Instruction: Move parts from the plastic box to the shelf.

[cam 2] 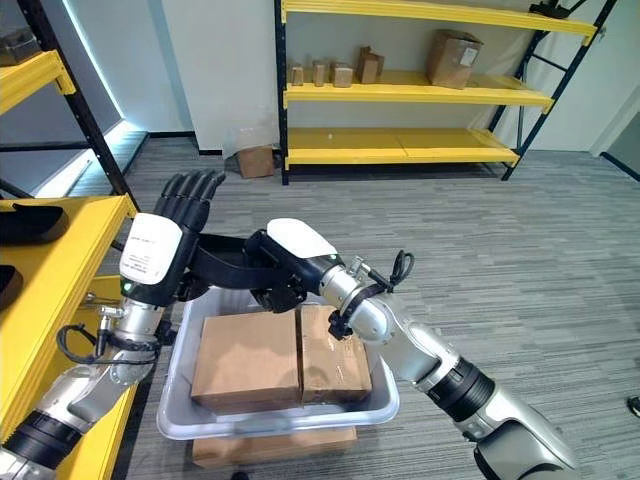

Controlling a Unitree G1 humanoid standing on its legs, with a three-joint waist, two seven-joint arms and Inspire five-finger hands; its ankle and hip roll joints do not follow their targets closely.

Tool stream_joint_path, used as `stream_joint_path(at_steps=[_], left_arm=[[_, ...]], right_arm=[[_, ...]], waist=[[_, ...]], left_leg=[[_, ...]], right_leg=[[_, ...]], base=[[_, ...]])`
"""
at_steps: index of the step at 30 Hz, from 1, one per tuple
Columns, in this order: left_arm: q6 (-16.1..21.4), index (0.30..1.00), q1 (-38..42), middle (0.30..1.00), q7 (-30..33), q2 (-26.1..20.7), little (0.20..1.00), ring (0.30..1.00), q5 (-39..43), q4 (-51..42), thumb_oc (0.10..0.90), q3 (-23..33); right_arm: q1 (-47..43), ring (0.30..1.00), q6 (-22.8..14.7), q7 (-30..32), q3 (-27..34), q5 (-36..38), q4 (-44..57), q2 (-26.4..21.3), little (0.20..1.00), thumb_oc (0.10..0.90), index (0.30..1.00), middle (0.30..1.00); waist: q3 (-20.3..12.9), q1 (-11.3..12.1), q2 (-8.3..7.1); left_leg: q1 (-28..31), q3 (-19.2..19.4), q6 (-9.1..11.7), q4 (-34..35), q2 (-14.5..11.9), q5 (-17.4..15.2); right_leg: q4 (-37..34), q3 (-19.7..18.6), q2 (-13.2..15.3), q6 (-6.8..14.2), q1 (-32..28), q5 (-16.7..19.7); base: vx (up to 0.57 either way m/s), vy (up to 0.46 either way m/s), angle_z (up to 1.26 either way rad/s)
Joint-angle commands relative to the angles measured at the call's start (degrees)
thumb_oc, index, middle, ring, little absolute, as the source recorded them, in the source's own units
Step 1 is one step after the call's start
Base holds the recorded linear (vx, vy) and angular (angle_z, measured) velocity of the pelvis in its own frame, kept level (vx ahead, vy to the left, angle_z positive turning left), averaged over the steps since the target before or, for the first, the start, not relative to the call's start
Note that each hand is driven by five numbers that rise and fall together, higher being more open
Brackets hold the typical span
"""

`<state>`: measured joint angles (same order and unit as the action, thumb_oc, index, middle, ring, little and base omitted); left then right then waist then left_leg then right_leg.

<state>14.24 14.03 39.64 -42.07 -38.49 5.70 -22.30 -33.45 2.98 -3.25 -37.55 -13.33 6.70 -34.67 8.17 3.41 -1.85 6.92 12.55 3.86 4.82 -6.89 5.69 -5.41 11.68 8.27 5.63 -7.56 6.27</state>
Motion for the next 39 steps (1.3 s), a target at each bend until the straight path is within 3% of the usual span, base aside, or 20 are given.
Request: stream_joint_path(at_steps=[1, 20, 25, 26, 27, 32, 39], left_arm=[[13.56, 1.000, 13.43, 1.000, 3.85, 2.84, 1.000, 1.000, -2.80, -6.20, 0.900, -10.64], [16.27, 1.000, 20.79, 1.000, 6.11, 0.99, 1.000, 1.000, -7.54, -11.65, 0.900, -19.60], [14.47, 1.000, 23.83, 1.000, 3.22, 1.41, 1.000, 1.000, -4.78, -12.15, 0.900, -21.73], [14.23, 0.904, 23.91, 0.904, 2.87, 1.49, 0.904, 0.904, -4.52, -12.18, 0.831, -21.79], [12.67, 0.300, 24.17, 0.300, 1.87, 1.50, 0.300, 0.300, -3.46, -12.30, 0.400, -22.37], [11.30, 0.300, 23.38, 0.300, 0.03, 1.21, 0.300, 0.300, -0.92, -12.15, 0.400, -21.93], [12.46, 0.300, 22.57, 0.300, -1.66, 2.05, 0.300, 0.300, 1.38, -11.56, 0.400, -21.89]], right_arm=[[-12.45, 0.300, -8.10, 3.47, -0.58, 2.12, 4.37, 7.32, 0.300, 0.400, 0.300, 0.300], [-17.14, 0.300, -7.59, 0.72, -6.03, 4.77, 3.30, 7.58, 0.300, 0.400, 0.300, 0.300], [-18.24, 0.300, -7.87, 1.55, -7.16, 6.29, 2.83, 7.55, 0.300, 0.400, 0.300, 0.300], [-18.28, 0.300, -7.85, 1.54, -7.19, 6.30, 2.84, 7.54, 0.300, 0.400, 0.300, 0.300], [-18.39, 0.300, -8.03, 1.54, -7.30, 6.18, 2.56, 7.92, 0.300, 0.400, 0.300, 0.300], [-18.06, 0.300, -8.41, 1.68, -7.09, 6.85, 3.60, 6.88, 0.300, 0.400, 0.300, 0.300], [-18.70, 0.300, -7.61, 3.16, -6.58, 7.57, 4.05, 6.82, 0.300, 0.400, 0.300, 0.300]], waist=[[-2.97, 0.16, 0.63], [-3.47, -0.46, 0.96], [-3.75, -0.83, 0.96], [-3.75, -0.84, 0.99], [-3.81, -0.95, 0.96], [-3.79, -1.01, 0.80], [-3.67, -0.76, 0.61]], left_leg=[[4.10, -0.17, -0.11, 0.16, -0.73, -7.50], [4.06, 0.48, -0.23, 0.18, -0.71, -7.59], [3.99, 0.73, -0.27, 0.18, -0.76, -7.64], [3.99, 0.73, -0.28, 0.18, -0.75, -7.64], [3.97, 0.75, -0.25, 0.18, -0.80, -7.60], [3.96, 0.76, -0.26, 0.18, -0.80, -7.62], [3.95, 0.56, -0.30, 0.18, -0.80, -7.54]], right_leg=[[0.41, -0.52, 1.52, 1.68, -1.94, -5.23], [0.41, -0.66, 1.80, 2.08, -1.65, -5.16], [0.41, -0.67, 1.78, 2.19, -1.56, -5.21], [0.41, -0.69, 1.79, 2.20, -1.56, -5.20], [0.41, -0.81, 1.77, 2.20, -1.45, -5.12], [0.41, -0.69, 1.72, 2.25, -1.36, -5.06], [0.41, -0.57, 1.68, 2.22, -1.47, -5.05]], base=[[0.00, 0.000, 0.00], [0.00, 0.000, 0.00], [0.00, 0.000, 0.00], [0.00, 0.000, 0.00], [0.00, 0.000, 0.00], [0.00, 0.000, 0.00], [0.00, 0.000, 0.00]])
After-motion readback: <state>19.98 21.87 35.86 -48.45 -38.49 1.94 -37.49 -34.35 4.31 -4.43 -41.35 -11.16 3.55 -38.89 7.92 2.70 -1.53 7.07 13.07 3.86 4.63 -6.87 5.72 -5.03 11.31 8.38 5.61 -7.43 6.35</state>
